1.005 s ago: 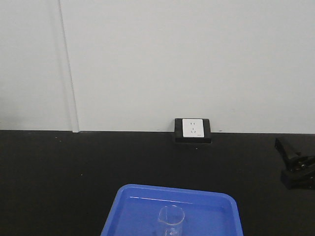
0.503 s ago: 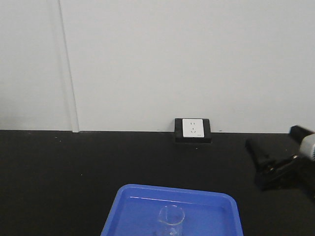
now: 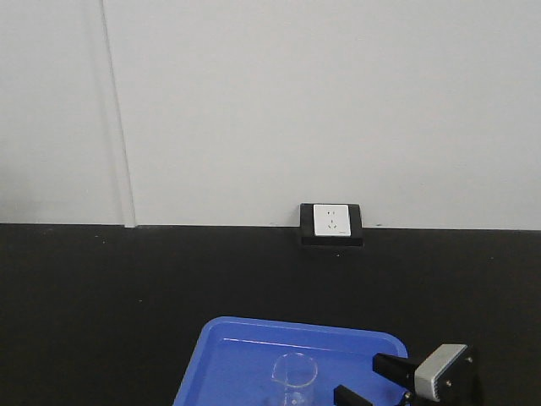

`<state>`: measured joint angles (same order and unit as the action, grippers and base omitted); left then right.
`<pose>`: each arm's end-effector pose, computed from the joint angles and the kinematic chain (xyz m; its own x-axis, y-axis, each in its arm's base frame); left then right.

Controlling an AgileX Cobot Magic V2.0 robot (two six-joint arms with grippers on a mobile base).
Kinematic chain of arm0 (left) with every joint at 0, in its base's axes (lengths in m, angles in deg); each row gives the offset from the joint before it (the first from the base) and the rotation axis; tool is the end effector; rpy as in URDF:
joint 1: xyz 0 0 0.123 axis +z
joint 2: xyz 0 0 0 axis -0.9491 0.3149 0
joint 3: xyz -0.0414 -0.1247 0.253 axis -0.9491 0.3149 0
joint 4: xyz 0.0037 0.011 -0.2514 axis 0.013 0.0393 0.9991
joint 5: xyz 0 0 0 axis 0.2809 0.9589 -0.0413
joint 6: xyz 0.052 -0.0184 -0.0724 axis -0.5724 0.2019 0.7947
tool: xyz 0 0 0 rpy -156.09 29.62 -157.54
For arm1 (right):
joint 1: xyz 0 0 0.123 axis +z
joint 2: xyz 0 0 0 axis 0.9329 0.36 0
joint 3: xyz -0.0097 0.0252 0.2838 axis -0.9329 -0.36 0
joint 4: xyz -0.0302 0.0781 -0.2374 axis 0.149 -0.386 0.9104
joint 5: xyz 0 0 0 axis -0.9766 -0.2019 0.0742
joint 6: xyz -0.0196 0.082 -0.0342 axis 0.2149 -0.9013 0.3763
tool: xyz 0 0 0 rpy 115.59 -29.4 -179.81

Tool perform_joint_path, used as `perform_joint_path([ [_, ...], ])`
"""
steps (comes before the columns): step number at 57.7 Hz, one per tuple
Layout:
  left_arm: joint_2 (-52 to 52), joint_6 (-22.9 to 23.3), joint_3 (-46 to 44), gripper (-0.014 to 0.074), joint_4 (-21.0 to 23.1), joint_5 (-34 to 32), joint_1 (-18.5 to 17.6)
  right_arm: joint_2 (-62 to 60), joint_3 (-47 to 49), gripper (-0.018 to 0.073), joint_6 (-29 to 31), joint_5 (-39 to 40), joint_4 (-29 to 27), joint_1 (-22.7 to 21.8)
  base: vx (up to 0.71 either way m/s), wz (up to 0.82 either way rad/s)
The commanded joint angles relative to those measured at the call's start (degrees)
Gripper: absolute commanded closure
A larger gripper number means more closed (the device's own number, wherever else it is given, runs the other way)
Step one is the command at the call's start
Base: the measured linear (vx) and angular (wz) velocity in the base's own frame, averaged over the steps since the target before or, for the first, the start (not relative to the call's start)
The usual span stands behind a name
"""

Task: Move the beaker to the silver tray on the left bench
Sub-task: 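Lower the open right gripper around the clear glass beaker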

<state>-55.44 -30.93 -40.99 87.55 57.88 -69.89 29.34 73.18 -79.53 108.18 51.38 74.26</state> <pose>0.0529 0.0018 0.1721 -0.2826 -0.0131 -0.9591 -0.0344 0.9994 -0.0035 0.2847 0.0808 0.1379 -0.1818 -0.0689 -0.9809 -0.6629 0.7453 0.0705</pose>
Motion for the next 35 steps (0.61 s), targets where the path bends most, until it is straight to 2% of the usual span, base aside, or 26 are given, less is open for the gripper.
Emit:
perform_joint_path([
  [1,-0.9,0.3,1.6,0.0595,0.4,-4.5,-0.3,1.0,2.1,-0.0002,1.9,9.4,-0.3,0.0,0.00,0.00],
  [20,-0.9,0.3,1.6,0.0595,0.4,-4.5,-0.3,9.8,11.4,-0.0002,2.6,6.3,-3.1,7.2,0.00,0.00],
  [27,-0.9,0.3,1.6,0.0595,0.4,-4.5,-0.3,12.1,13.8,-0.0002,2.3,6.5,-4.5,7.7,0.00,0.00],
  [35,-0.9,0.3,1.6,0.0595,0.4,-4.5,-0.3,13.9,16.3,-0.0002,1.5,6.5,-3.3,7.8,0.00,0.00],
])
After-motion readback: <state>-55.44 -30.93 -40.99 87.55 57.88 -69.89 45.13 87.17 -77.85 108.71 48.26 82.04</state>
